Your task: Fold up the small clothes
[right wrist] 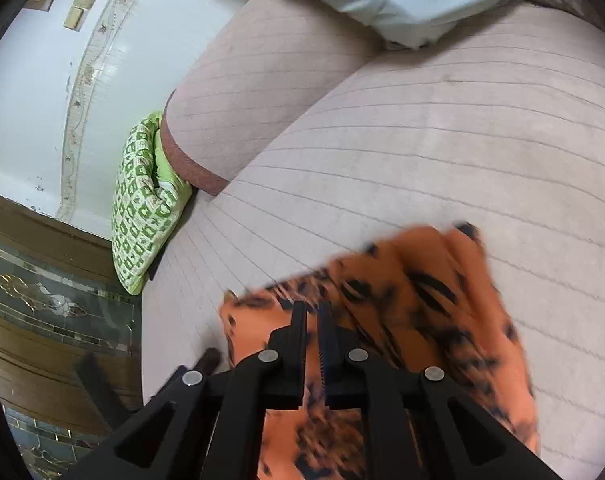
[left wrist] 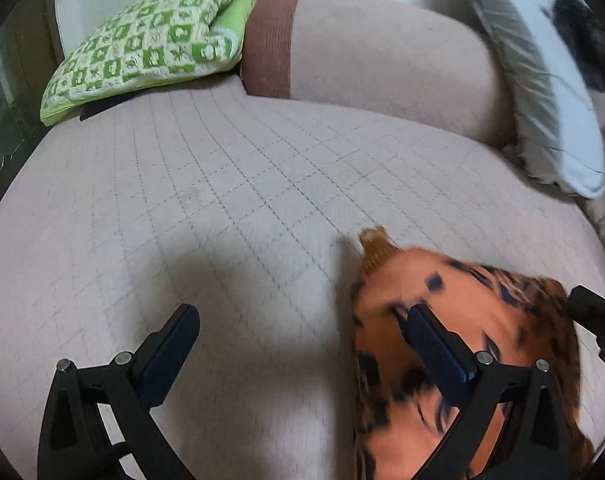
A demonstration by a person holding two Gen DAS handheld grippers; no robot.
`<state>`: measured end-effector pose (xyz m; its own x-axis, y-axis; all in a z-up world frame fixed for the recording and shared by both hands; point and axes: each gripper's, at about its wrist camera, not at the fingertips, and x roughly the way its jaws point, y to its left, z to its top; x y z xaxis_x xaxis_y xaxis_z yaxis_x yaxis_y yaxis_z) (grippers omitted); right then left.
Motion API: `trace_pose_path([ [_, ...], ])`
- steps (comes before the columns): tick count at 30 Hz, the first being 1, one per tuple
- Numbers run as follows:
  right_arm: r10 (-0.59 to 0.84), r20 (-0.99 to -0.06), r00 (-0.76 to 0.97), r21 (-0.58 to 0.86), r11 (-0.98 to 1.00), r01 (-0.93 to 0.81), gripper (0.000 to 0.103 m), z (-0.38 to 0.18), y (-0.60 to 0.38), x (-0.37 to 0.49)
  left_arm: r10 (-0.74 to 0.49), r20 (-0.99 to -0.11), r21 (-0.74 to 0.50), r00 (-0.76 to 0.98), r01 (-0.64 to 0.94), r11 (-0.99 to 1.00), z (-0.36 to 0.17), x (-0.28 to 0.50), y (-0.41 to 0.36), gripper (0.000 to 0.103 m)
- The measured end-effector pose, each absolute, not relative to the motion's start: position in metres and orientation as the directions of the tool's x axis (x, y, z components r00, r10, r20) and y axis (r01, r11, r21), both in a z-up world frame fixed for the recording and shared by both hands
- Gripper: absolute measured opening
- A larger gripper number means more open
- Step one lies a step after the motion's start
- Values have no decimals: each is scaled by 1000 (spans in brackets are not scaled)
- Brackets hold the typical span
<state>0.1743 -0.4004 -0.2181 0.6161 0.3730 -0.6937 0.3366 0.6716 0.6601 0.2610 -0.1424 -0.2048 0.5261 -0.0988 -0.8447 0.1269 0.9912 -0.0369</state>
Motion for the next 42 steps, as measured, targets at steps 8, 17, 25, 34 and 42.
trace_pose_path([
  [8, 365, -787, 498, 593, 668, 449, 5, -263, -398, 216, -13, -875, 97, 484, 202, 975, -226, 271, -160, 103],
  [17, 383, -755, 532, 585, 760, 283, 5, -201, -392, 128, 50, -676, 253, 735, 168, 953, -149, 186, -161, 103],
  [25, 254, -869, 424, 399, 867, 299, 6, -222, -371, 50, -72, -827, 163, 557, 361, 918, -201, 92, -168, 103],
  [34, 274, -811, 517, 453, 853, 259, 6, -203, -371, 38, -141, -727, 79, 672, 286, 955, -161, 85, -157, 103],
  [42, 225, -672, 706, 520, 822, 233, 5, -167, -386, 43, -119, -673, 60, 730, 215, 975, -148, 118, -136, 103],
])
